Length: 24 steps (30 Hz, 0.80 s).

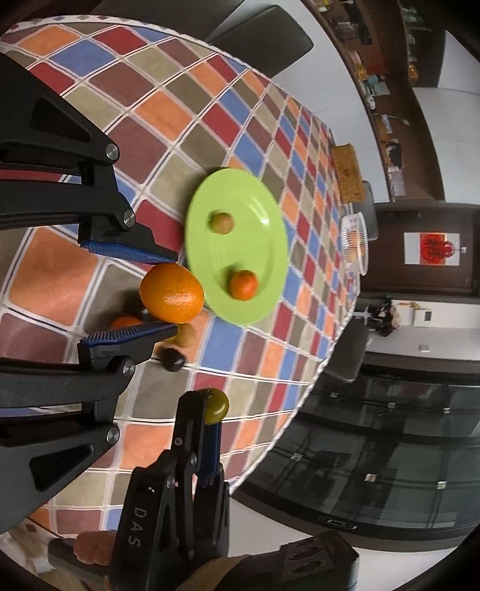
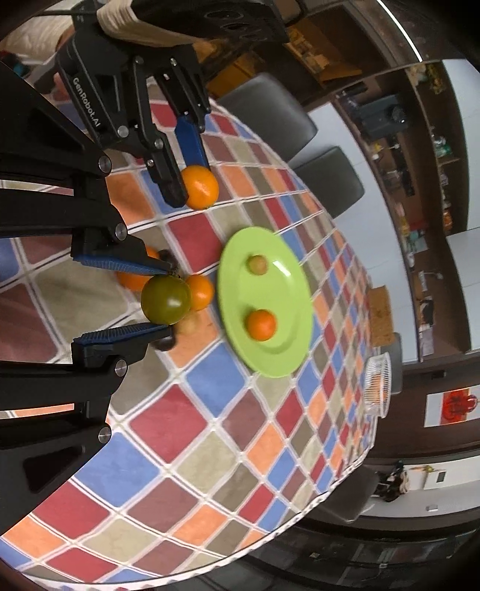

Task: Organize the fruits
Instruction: 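Lower both held fruits onto the green plate and open both tools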

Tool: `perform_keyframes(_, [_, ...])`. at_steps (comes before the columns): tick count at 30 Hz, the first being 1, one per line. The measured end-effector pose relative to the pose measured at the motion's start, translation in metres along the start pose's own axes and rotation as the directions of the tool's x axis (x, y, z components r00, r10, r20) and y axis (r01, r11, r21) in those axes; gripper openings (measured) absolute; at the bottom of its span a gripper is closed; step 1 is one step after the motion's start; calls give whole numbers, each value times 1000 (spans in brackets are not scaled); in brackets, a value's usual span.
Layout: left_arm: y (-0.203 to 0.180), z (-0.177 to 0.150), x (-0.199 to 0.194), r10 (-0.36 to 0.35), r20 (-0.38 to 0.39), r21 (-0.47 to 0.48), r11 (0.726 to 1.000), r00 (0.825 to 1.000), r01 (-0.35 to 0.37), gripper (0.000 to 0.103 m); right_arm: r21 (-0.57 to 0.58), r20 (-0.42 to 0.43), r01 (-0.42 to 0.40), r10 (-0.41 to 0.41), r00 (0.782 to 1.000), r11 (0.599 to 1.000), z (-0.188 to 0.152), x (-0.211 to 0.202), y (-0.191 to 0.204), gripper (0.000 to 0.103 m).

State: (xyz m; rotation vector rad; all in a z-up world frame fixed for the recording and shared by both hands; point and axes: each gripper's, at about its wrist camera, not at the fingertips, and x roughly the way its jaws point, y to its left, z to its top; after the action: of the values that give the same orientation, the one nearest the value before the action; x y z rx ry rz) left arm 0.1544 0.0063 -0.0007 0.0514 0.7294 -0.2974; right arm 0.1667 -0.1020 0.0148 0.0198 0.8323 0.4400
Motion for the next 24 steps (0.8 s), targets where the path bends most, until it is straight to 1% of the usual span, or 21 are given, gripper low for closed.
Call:
perform_keyframes(4, [6, 17, -2, 18, 34, -15, 1000, 999, -18, 32, -12, 35, -9, 10, 999, 1000, 18, -1, 2, 27])
perform_keyframes(11, [19, 44, 7, 28, 57, -33, 999, 998, -26, 32, -42, 69, -7, 10, 998, 999, 48, 6, 3, 27])
perform_keyframes(15, [27, 56, 15, 38, 67, -44, 998, 997, -35, 32, -36, 65, -36, 39, 997, 999, 65, 19, -1, 27])
perform_keyframes(20, [42, 70, 31, 32, 56, -91, 996, 998, -27, 32, -25, 39, -71, 72, 997, 997, 83, 39, -7, 27])
perform_keyframes(24, [54, 76, 46, 31, 37, -132, 991, 999, -25, 32, -23, 19, -68, 68, 997, 997, 97, 59, -13, 27])
